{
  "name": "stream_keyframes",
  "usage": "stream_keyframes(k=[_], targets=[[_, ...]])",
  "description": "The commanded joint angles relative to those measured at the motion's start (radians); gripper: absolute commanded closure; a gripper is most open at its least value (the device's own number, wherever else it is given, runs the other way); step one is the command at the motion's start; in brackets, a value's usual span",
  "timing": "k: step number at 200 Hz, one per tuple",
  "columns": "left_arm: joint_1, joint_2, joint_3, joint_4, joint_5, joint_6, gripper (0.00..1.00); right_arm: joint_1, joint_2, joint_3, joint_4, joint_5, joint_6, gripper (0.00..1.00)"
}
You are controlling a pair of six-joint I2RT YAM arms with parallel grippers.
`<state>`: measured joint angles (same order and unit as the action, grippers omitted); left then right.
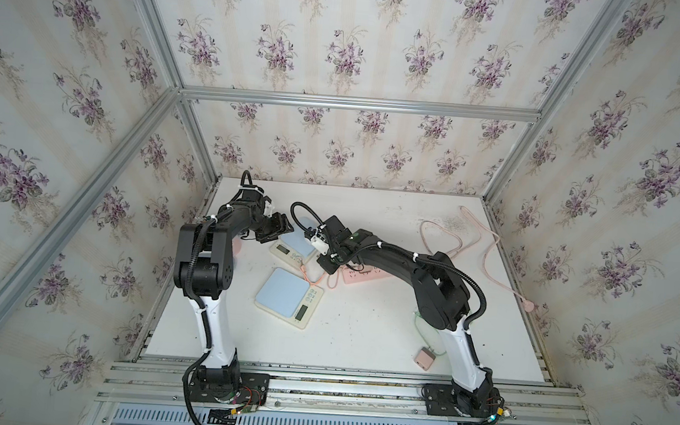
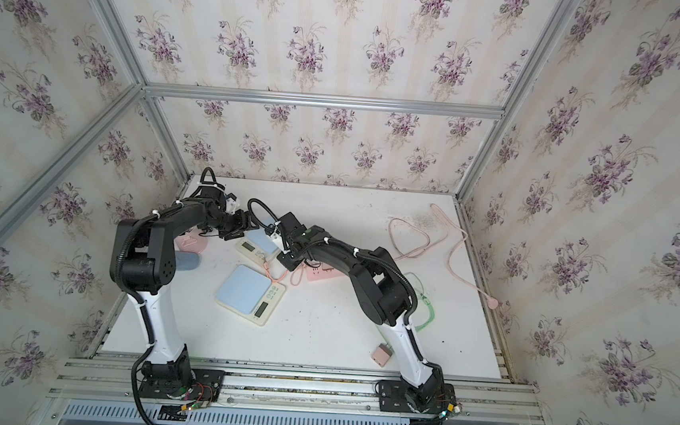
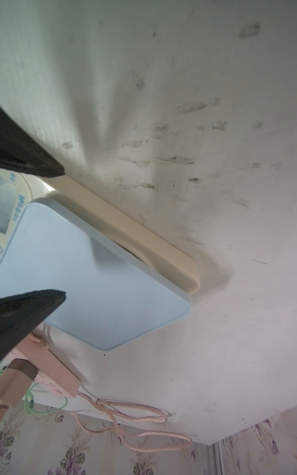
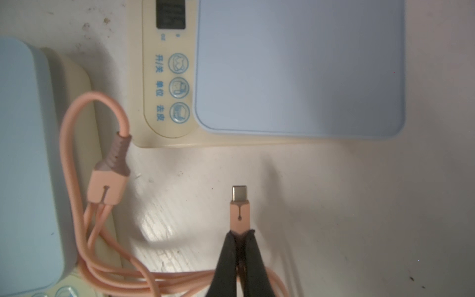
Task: Charge the electronic scale
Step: Insert the charging cable into the electronic scale.
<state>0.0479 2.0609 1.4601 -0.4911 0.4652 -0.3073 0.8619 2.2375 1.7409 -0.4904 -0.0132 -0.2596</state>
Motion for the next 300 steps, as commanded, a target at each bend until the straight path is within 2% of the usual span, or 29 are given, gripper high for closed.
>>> stream_keyframes(k=[1, 45, 77, 135, 221, 300], targets=[[0.009, 0.007, -0.012, -0.048, -0.016, 0.025, 0.29, 0.034, 0.021, 0.006, -0.001, 0.036, -0.049, 1.0], [0.013, -0.012, -0.079, -0.064, -0.013, 0.032, 0.29, 0.076, 0.025, -0.007, 0.031, 0.074, -0.07, 1.0], [0.008, -0.023, -0.118, -0.062, 0.038, 0.015, 0.29, 0.078, 0.041, 0.0, 0.053, 0.09, -0.069, 1.0], [-0.019, -0.016, -0.091, -0.059, 0.072, 0.005, 0.3, 0.054, 0.102, 0.078, 0.039, 0.161, -0.095, 1.0], [-0.021, -0.015, -0.104, -0.058, 0.089, 0.002, 0.3, 0.048, 0.016, -0.018, 0.116, 0.111, -0.086, 1.0], [-0.02, -0.012, -0.104, -0.059, 0.082, 0.006, 0.3, 0.038, -0.004, -0.034, 0.126, 0.088, -0.076, 1.0]])
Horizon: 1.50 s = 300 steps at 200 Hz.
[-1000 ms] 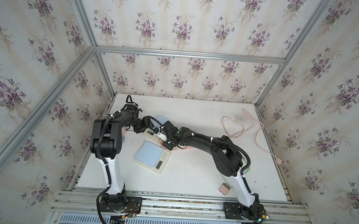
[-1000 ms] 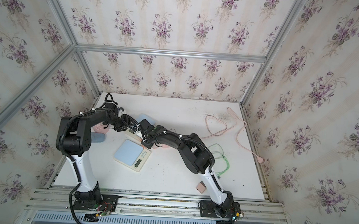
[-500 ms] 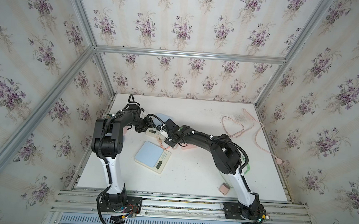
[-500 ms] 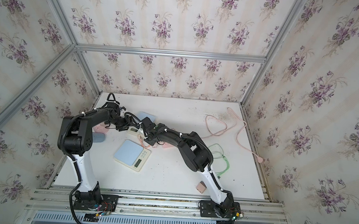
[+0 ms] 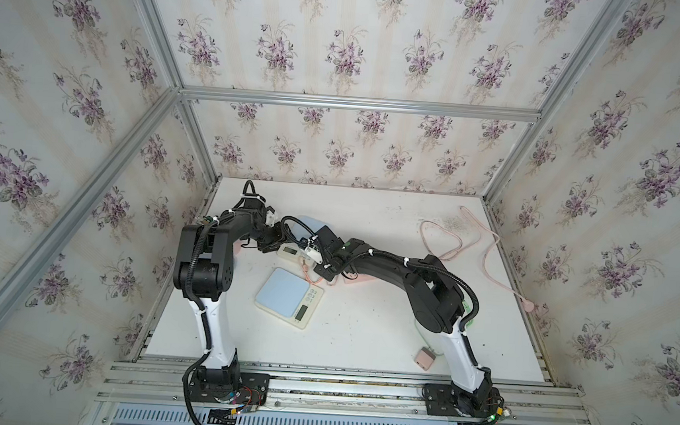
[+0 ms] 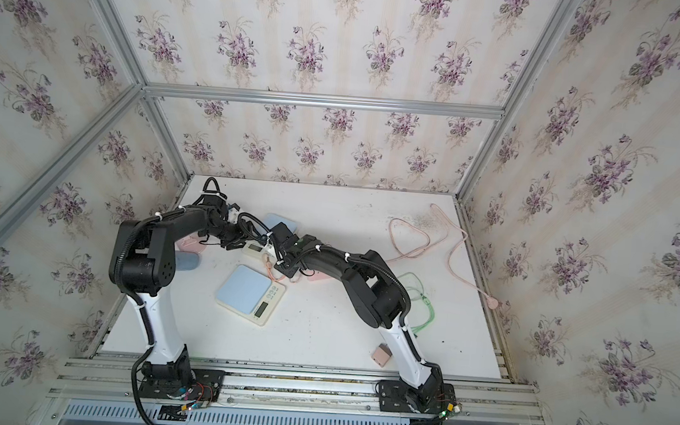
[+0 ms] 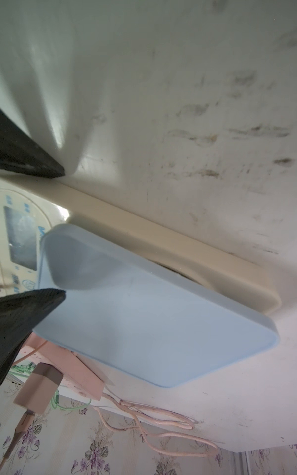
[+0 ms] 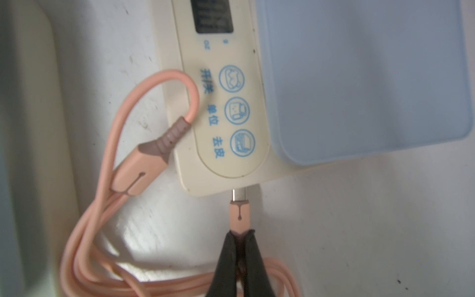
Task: Charge the electronic scale
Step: Insert the charging cable into the electronic scale.
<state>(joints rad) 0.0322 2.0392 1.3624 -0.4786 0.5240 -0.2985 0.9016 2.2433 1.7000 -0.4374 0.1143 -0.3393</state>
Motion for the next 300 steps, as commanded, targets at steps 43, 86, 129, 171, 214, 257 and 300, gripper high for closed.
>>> stream_keyframes(k=[43, 86, 129, 171, 214, 257, 300], targets=[[-0.003, 0.011, -0.011, -0.072, 0.016, -0.001, 0.3, -0.001, -0.011, -0.008, 0.061, -0.042, 0.008, 1.0], [-0.001, 0.006, -0.013, -0.072, -0.008, 0.0, 0.29, -0.008, -0.027, -0.072, 0.068, -0.05, 0.009, 1.0], [-0.002, 0.002, -0.019, -0.072, -0.016, 0.001, 0.29, -0.017, -0.022, -0.047, 0.072, -0.062, 0.02, 1.0], [-0.001, 0.0, -0.019, -0.072, -0.024, 0.001, 0.29, -0.02, -0.029, -0.046, 0.072, -0.061, 0.022, 1.0], [0.0, 0.0, -0.019, -0.072, -0.028, 0.001, 0.29, -0.02, -0.029, -0.048, 0.072, -0.064, 0.023, 1.0], [0.0, -0.014, -0.02, -0.078, -0.059, 0.009, 0.3, -0.024, -0.036, -0.053, 0.07, -0.06, 0.026, 1.0], [-0.001, -0.075, -0.026, -0.099, -0.163, 0.054, 0.27, -0.033, -0.062, -0.096, 0.085, -0.058, 0.028, 1.0]])
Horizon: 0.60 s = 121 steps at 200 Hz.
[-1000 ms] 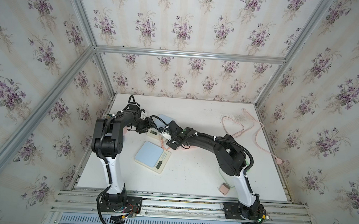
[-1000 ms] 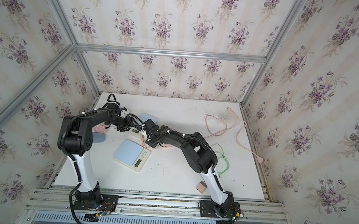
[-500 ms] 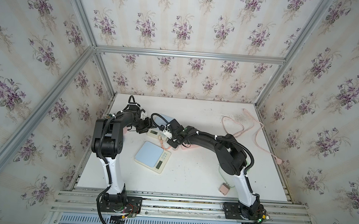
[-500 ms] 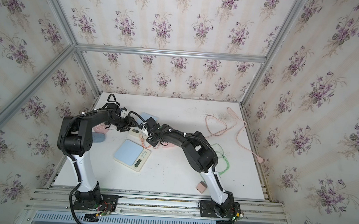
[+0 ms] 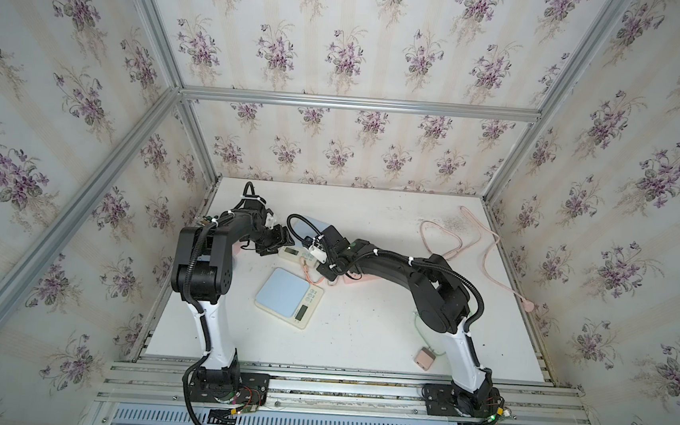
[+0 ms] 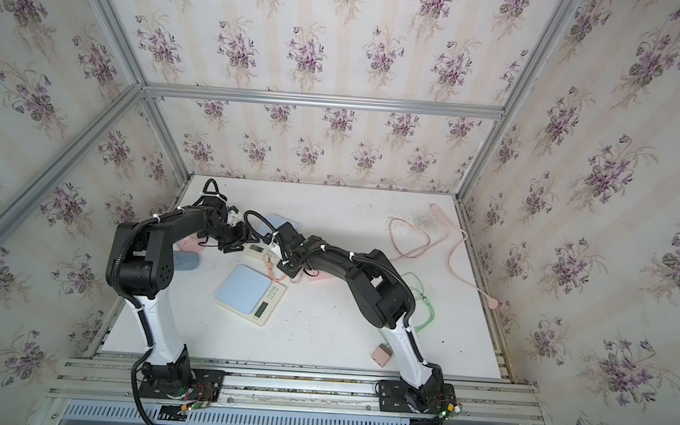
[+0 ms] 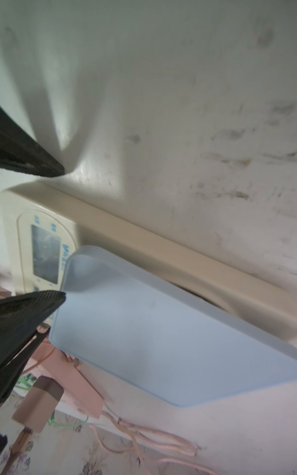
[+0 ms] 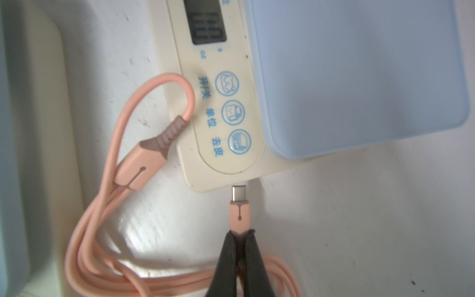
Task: Charge the electronic scale
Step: Insert the charging cable into the electronic scale.
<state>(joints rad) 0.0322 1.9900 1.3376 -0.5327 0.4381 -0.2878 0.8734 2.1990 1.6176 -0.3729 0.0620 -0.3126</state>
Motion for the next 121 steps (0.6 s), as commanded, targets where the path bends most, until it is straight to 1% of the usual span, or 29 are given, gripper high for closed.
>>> stream_keyframes(k=[1, 26, 67, 121], targets=[[-0.001, -0.026, -0.002, -0.045, -0.078, 0.045, 0.27, -0.004, -0.018, -0.014, 0.019, -0.005, 0.001, 1.0], [-0.008, -0.036, -0.002, -0.049, -0.08, 0.057, 0.28, -0.007, -0.013, -0.01, 0.016, -0.011, -0.003, 1.0], [-0.036, -0.014, 0.007, -0.051, -0.079, 0.069, 0.28, -0.007, 0.016, 0.019, -0.001, -0.022, -0.002, 1.0], [-0.039, -0.002, 0.013, -0.053, -0.085, 0.074, 0.29, -0.007, 0.039, 0.042, -0.023, -0.028, -0.005, 1.0]])
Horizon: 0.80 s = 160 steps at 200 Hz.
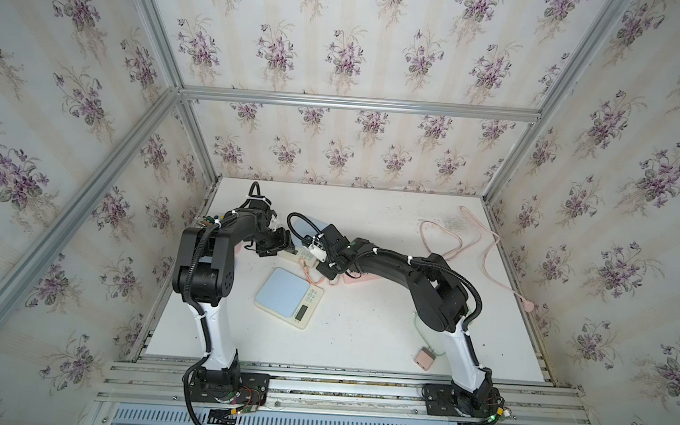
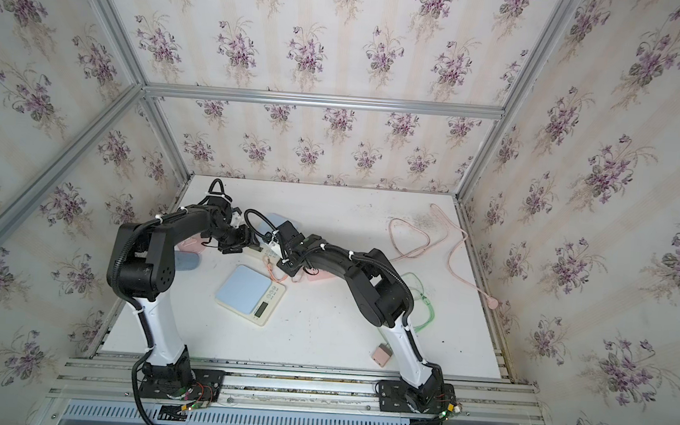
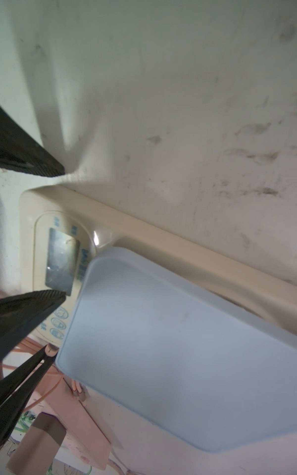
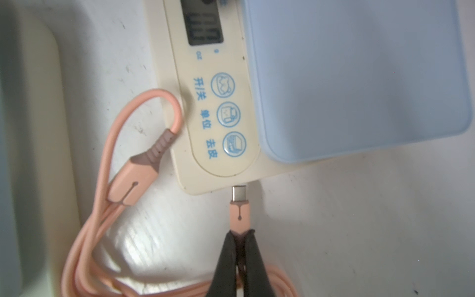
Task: Charge the electronic scale
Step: Insert the charging cable into the electronic scale.
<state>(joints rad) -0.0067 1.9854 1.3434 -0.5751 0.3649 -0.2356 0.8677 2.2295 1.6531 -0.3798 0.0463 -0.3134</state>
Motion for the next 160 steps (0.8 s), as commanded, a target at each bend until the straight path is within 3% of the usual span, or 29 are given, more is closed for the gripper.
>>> stream_keyframes(k=[1, 160], targets=[[-0.001, 0.003, 0.007, -0.012, -0.012, 0.021, 0.29, -0.002, 0.01, 0.006, -0.016, -0.013, -0.003, 1.0], [-0.021, 0.032, 0.01, -0.012, 0.004, 0.025, 0.31, -0.001, 0.012, 0.029, -0.022, -0.039, -0.004, 1.0]])
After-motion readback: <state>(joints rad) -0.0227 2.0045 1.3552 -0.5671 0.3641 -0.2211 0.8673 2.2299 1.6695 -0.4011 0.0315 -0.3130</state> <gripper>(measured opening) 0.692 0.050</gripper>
